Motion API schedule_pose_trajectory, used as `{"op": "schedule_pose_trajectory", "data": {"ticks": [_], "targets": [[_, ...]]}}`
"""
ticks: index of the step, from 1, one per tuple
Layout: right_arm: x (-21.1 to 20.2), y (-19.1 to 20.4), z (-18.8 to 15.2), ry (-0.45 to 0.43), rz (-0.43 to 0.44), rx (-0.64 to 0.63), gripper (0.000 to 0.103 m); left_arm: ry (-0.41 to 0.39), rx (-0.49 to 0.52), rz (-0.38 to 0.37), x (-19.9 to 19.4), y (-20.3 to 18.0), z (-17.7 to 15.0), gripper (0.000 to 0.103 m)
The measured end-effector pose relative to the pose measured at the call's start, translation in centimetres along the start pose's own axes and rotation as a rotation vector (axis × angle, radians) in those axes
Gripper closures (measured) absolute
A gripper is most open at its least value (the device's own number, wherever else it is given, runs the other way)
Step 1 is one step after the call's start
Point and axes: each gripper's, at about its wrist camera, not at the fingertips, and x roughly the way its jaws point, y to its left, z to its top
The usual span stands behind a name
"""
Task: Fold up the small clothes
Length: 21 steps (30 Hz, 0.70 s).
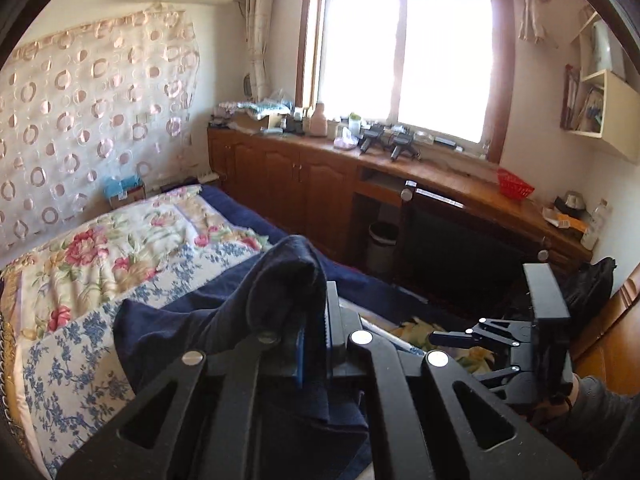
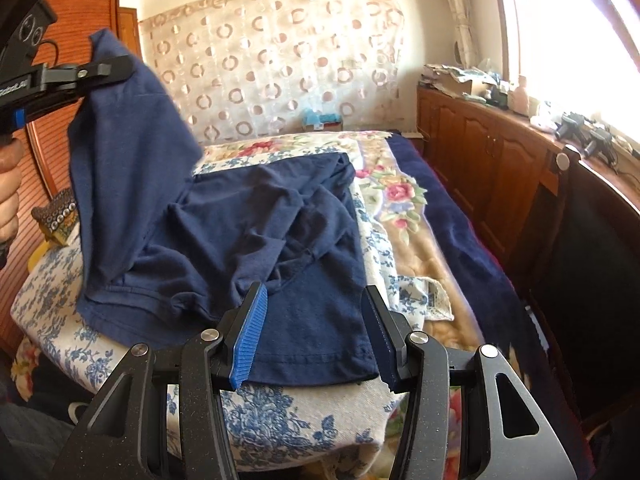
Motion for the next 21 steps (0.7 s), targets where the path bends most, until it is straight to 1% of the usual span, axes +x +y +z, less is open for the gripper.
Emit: {"op": "schedule_pose_trajectory", "data": {"ticks": [1,2,3,4,7,11,12,15,21], "targets": [[0.0,-0.2,-0.1,0.001,0.002,0.002,0.053,0.017,-0.004,-0.011,0.3,-0.2,-0.4,0.092],[0.1,-0.3,-0.2,0.003,0.004,0.003,0.053,0.055,-0.003,-0.03,1.0,-0.1,-0.6,0.088],[0.1,-0.4,-0.3,0.005,0.003,0.002,0.053,0.07,0.002,-0.036,1.2,-0.2,-0.9,0.076],[0.1,-0.5,-0.3,0.006,0.003,0.001,0.053,0.073,0.006,-0.036,1.3,-0.3,-1.1,0.066],[0.1,-0.8,-0.4,0.008,0.0,0.006,0.053,0.087,0.018,-0.025,1.1,-0.4,-1.8,0.059],[0.2,-1.0,-0.2,0.005,-0.008,0.016,0.053,0.081,0.01,0.016,0.2,0.2,-2.8,0.057],[0.2,-1.0,-0.1,0.003,-0.007,0.018,0.053,0.072,0.002,0.032,-0.4,0.8,-3.1,0.057],[0.2,-0.6,0.5,-0.002,-0.01,0.005,0.053,0.062,-0.036,0.049,-1.6,2.8,-4.0,0.057],[1.1,1.1,2.6,-0.01,0.005,-0.041,0.053,0.065,-0.086,0.135,-3.4,7.0,-6.6,0.057]]}}
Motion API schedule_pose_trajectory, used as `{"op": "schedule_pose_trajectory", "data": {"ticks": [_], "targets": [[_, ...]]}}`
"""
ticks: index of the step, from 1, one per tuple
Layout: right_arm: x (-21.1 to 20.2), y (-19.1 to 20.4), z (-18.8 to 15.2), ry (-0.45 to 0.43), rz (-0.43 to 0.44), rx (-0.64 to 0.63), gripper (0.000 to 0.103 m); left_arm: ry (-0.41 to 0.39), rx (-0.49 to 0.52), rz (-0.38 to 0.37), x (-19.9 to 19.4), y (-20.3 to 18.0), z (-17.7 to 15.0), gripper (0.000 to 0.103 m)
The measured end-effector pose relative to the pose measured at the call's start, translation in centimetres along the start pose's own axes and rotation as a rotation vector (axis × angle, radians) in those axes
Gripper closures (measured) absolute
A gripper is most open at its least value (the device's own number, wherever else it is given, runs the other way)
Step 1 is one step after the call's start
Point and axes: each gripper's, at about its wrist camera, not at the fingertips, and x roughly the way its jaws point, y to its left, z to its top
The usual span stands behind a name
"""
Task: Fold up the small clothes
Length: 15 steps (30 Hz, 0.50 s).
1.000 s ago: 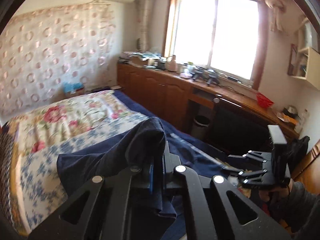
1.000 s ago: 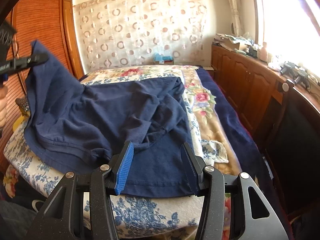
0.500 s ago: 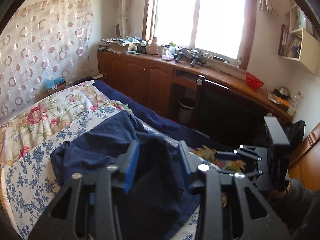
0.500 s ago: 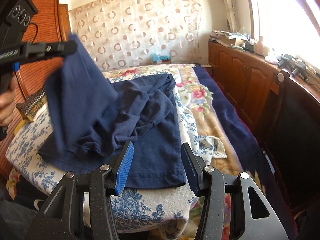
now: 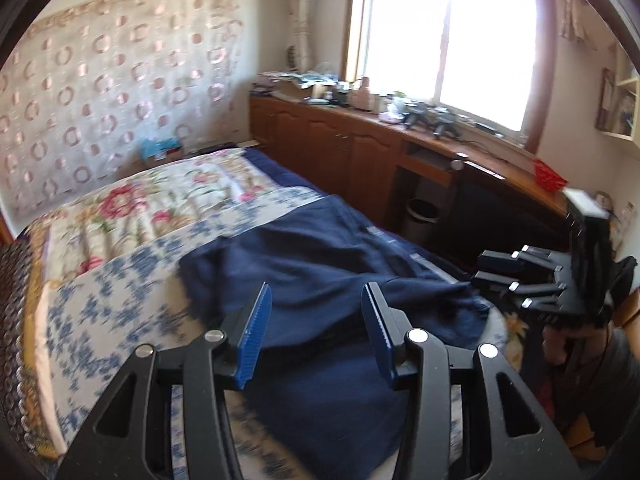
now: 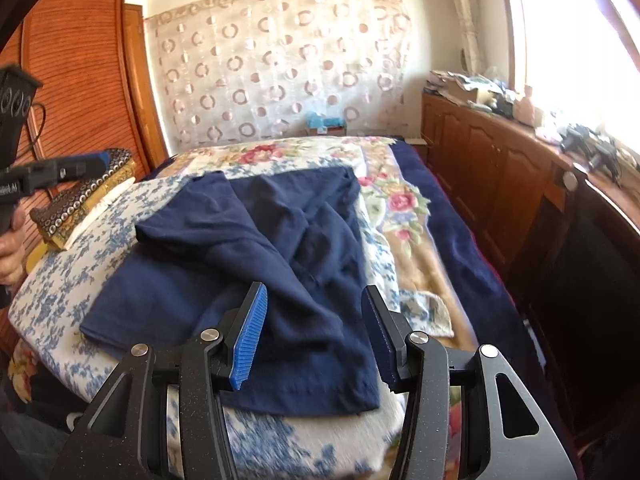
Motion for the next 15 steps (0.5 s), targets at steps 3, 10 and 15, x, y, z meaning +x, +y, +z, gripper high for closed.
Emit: {"op": "schedule_pose_trajectory", "data": {"ticks": [3,10,15], "targets": [[1.2,1.4,1.6,-0.003,0.032,-0.02,0.053,0.009,-0.027,0.052,-0.5,2.6,-1.3,0.057],[5.3,6.8,5.2,0.015,0.133,-0.109,0.053,0.021,-0.1,0.122,-1.6,7.8,-3.4,0.057],[9.0,11.1,6.5,0.07,0.197,-0.196,0.053,0.027,-0.133,0.161,-1.6,10.5,-4.1,0.057]]}}
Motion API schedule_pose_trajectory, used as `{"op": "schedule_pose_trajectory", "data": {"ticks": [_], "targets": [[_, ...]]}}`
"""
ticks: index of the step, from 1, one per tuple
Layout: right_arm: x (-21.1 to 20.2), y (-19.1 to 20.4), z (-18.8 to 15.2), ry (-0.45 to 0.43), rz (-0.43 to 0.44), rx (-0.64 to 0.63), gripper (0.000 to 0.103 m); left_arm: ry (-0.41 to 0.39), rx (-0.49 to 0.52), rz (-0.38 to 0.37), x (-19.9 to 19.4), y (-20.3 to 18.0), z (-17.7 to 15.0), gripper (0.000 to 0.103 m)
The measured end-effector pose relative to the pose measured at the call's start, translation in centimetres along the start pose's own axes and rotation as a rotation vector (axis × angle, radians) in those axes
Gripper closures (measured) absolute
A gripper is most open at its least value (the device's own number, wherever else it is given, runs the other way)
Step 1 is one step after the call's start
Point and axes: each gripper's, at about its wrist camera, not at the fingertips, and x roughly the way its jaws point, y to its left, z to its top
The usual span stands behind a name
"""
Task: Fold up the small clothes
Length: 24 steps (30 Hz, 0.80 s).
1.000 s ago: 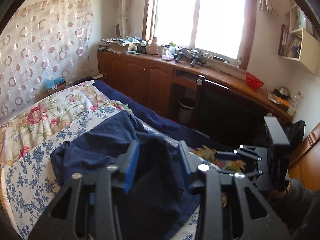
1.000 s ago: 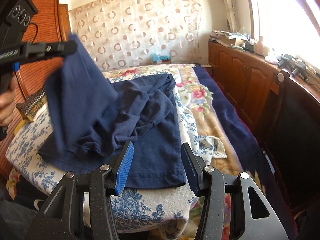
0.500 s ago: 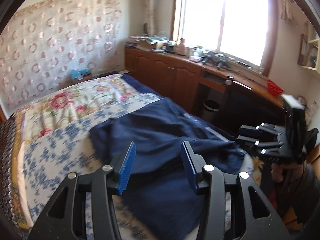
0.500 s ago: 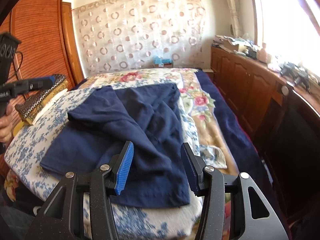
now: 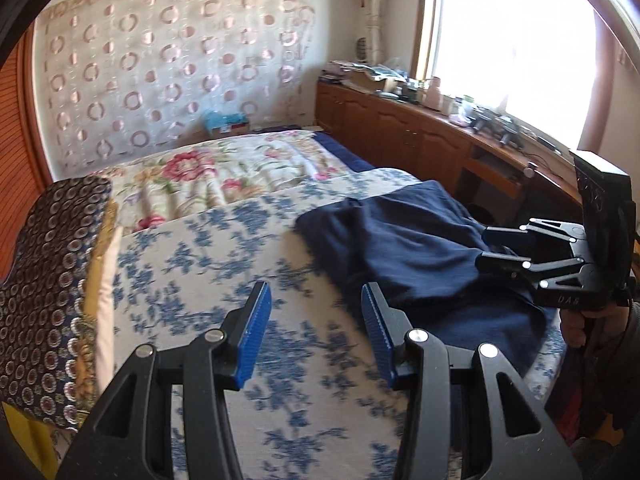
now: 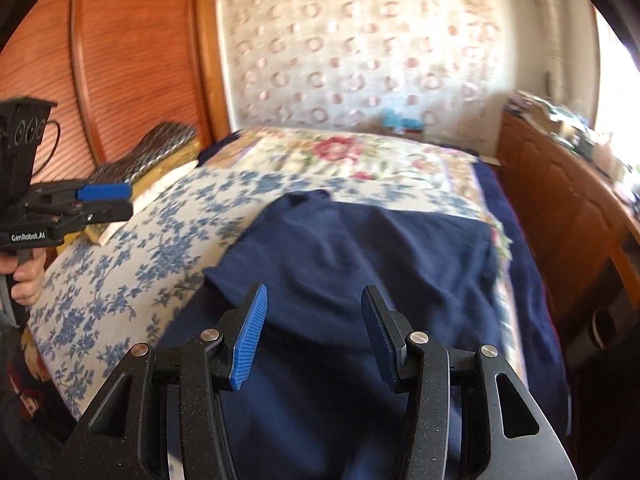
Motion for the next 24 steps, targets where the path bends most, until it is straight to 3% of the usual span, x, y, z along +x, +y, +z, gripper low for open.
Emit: {"op": "schedule_pose_trajectory", "data": {"ticks": [8,13,24], "targets": [[5.4,2.8,1.3,0.101,0.138,-0.021,0.053,0.01,-0.018,0.035,1.1,3.0,-0.2,0.057],[7.1,4.0,1.5,0.141,0.158,-0.029,0.047,0.021,-0.031,0.02,1.9,4.1,-0.3,0.057],[9.0,5.9,0.3,0.214,0.128,-0.101,0.046,0.027,-0.051,-0.021,2.7,4.4,-1.1,0.057]]}}
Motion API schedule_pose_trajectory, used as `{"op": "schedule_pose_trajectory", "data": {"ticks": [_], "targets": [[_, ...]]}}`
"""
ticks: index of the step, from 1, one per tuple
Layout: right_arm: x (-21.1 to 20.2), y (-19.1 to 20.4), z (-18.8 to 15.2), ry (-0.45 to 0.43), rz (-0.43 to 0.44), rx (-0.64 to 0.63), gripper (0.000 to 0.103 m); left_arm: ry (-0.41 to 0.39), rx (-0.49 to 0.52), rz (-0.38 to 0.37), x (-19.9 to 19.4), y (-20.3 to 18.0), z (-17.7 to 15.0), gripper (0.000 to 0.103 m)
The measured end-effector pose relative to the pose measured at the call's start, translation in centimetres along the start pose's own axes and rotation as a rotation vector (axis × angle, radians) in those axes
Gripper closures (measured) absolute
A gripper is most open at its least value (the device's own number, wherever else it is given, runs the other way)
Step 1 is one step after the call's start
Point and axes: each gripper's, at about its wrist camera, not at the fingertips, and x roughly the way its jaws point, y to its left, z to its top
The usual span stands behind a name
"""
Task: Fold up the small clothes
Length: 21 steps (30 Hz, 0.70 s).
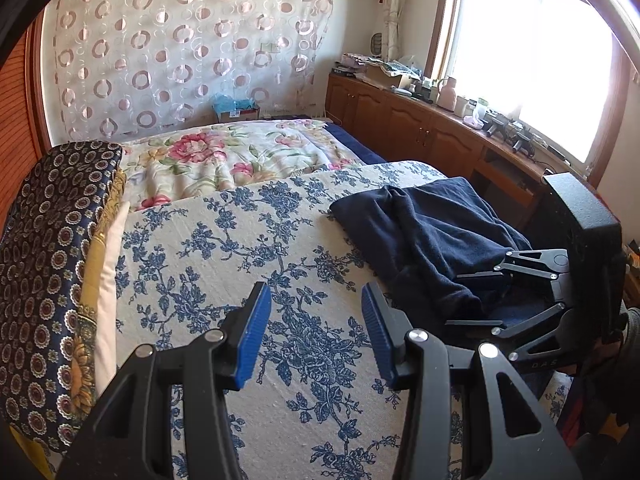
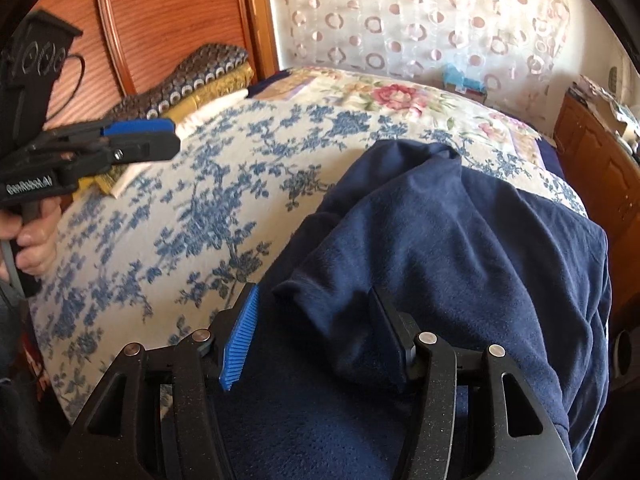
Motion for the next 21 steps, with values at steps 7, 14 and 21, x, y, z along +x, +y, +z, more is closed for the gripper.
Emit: {"op": "schedule_pose_trajectory", "data": {"ticks": [7,14,21], "targets": [[-0.1,-0.8,0.2,0.004,0.004,0.018,0.09,0.012,-0.008,-0.008,0.4,-0.1,-0.5,0.057],[-4.9,-4.7,2.0,-0.116,-0.033,0.054,0.098,0.032,0.008,-0.025,1.4,-1.5,-0.7,0.057],[-7.4,-15.4,4.8,-0.148,-0.253,0.116,0.098,0.055,0.042,-0.055,2.4,-3.8,-0.9,0.057]]}}
